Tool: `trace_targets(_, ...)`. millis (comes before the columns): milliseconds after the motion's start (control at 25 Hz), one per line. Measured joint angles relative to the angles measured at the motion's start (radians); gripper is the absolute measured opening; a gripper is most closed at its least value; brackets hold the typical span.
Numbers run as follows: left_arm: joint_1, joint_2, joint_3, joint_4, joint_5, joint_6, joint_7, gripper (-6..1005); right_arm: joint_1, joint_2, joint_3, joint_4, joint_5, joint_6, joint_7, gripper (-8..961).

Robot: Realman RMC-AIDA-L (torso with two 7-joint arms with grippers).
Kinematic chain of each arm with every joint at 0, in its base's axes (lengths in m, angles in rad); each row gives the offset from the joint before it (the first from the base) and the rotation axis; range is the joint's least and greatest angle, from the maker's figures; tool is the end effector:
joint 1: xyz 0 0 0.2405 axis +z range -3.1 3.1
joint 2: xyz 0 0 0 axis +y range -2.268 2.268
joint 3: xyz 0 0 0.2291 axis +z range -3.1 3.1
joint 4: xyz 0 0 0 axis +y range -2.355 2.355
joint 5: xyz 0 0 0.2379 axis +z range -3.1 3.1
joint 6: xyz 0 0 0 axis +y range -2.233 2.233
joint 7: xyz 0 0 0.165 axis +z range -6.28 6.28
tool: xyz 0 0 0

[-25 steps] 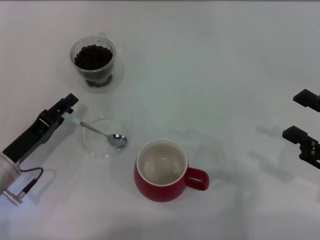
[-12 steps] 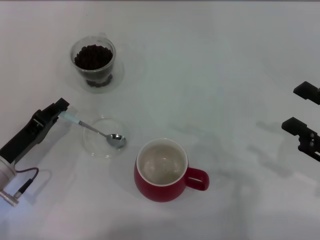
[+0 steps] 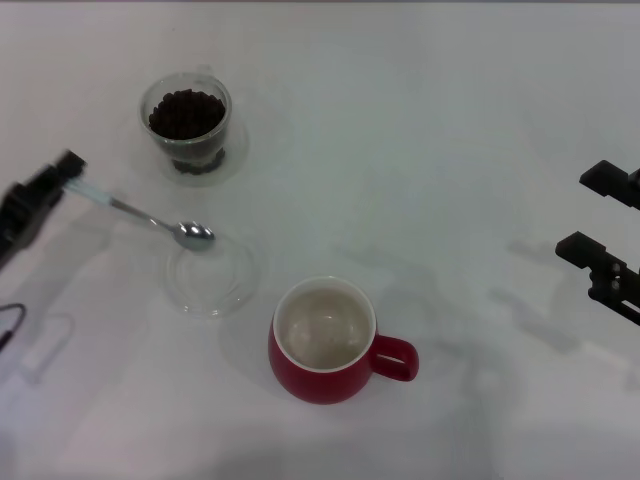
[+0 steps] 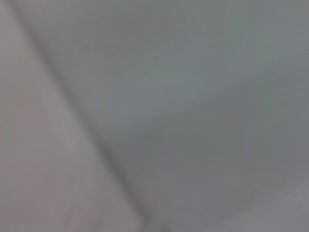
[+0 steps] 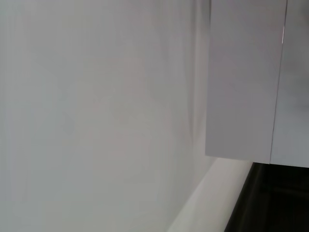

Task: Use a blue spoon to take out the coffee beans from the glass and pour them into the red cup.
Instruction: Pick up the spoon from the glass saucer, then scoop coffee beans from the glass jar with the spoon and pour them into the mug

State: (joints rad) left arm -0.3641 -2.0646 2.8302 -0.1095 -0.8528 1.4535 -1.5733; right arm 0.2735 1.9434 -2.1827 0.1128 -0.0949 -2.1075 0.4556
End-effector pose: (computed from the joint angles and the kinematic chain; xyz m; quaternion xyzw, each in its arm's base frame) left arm -0.3415 0.2818 -0.0278 -0.5963 -0.5957 -0.4942 0.2131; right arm 0.3028 0.1815 0.0197 -0.8331 0.0700 0.4805 0.2651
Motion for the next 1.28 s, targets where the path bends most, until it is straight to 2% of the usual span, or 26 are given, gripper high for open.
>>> trace_targets(80, -0.003, 0.006, 0.0, -0.028, -0.022, 0.048, -0.001, 125, 0.001, 0.001, 0.0, -0.002, 0.0, 0.0, -0.002, 643)
trace_targets(200, -0.02, 0.026, 0.002, -0.086, -0.075, 0.124, -0.012, 125, 0.003, 0.001, 0.0, -0.006, 0.0, 0.0, -0.005, 643)
trace_targets(480, -0.101, 0.106, 0.01, -0.164, -0.123, 0.162, -0.107, 125, 0.012, 0.006, 0.0, -0.009, 0.007, -0.014, -0.005, 643)
trace_targets(560, -0.124, 0.118, 0.011, -0.183, -0.124, 0.151, -0.13, 125, 0.012, 0.009, 0.0, -0.01, 0.021, -0.017, -0.003, 642)
trace_targets(760, -0.184, 0.127, 0.012, -0.221, -0.104, 0.105, -0.166, 125, 0.014, 0.017, 0.0, -0.011, 0.056, -0.023, 0.006, 642)
trace_targets(800, -0.225, 0.13, 0.013, -0.228, -0.069, 0.055, -0.174, 125, 0.014, 0.019, 0.0, -0.011, 0.065, -0.024, 0.009, 642)
trace_targets(1040, -0.32, 0.139, 0.014, -0.231, 0.042, -0.056, -0.176, 125, 0.015, 0.03, 0.001, -0.012, 0.106, -0.023, 0.031, 642)
trace_targets(1120, -0.362, 0.139, 0.014, -0.23, 0.088, -0.107, -0.172, 125, 0.014, 0.031, 0.002, -0.012, 0.122, -0.023, 0.037, 641)
trace_targets(1280, -0.402, 0.129, 0.014, -0.224, 0.137, -0.176, -0.164, 125, 0.013, 0.038, 0.002, -0.011, 0.141, -0.016, 0.048, 641)
